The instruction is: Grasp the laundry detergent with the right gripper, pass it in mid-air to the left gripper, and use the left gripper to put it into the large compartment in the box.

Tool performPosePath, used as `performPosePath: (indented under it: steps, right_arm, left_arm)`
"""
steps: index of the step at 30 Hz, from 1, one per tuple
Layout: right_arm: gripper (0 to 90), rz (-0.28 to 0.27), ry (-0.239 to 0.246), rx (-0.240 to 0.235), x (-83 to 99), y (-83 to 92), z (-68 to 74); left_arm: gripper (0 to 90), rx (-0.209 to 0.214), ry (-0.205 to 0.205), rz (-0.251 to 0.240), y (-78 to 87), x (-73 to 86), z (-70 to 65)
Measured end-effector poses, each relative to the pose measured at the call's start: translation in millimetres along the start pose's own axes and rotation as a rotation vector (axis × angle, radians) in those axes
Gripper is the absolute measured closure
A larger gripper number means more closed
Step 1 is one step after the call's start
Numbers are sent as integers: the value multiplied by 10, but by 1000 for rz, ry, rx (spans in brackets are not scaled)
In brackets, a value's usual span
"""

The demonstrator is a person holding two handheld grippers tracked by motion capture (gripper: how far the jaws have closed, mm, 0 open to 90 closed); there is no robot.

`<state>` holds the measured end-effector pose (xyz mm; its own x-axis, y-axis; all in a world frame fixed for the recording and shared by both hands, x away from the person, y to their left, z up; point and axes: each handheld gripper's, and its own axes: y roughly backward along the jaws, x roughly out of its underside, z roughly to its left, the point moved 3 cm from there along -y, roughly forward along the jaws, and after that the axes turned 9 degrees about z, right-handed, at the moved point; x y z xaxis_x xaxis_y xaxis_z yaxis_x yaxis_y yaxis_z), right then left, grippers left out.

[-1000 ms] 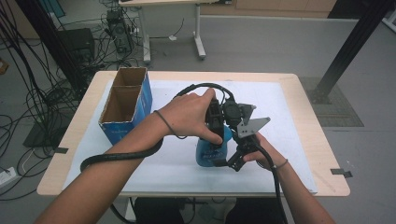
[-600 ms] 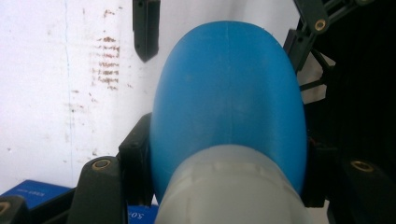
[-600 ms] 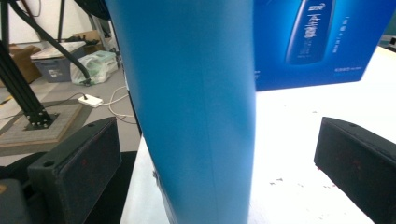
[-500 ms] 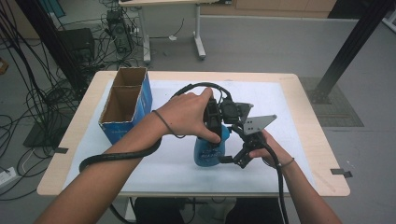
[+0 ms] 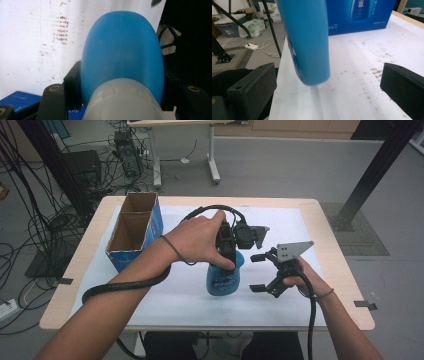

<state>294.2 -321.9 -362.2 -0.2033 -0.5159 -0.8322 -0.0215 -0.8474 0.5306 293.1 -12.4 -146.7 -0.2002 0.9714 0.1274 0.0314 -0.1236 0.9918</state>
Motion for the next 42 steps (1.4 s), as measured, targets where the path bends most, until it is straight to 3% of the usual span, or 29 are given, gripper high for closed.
performPosePath:
  steps: [9,16,25,30,36,39,40,41,42]
  right_arm:
    - [14,39,-27,64,53,259,23]
    - [22,72,-60,114,141,441,25]
    - [23,126,-94,169,246,665,58]
    - [23,145,-101,205,277,772,90]
    - [23,139,-114,223,336,806,95]
    - [23,136,-122,231,366,799,97]
    - [23,134,-120,231,377,799,96]
    - [23,133,-124,231,386,800,97]
    - [23,133,-127,231,396,800,97]
  left_arm:
    - [379,-8,40,7,45,58,31]
    - [379,13,46,2,65,109,54]
    - [379,10,59,15,95,133,39]
    - [379,4,74,0,105,155,22]
    - [379,-17,181,-26,123,193,11]
    - [379,-16,258,-41,128,229,48]
    - [379,-17,302,-45,138,248,84]
    - [379,-17,302,-45,138,248,84]
    - [379,-14,334,-51,144,264,104]
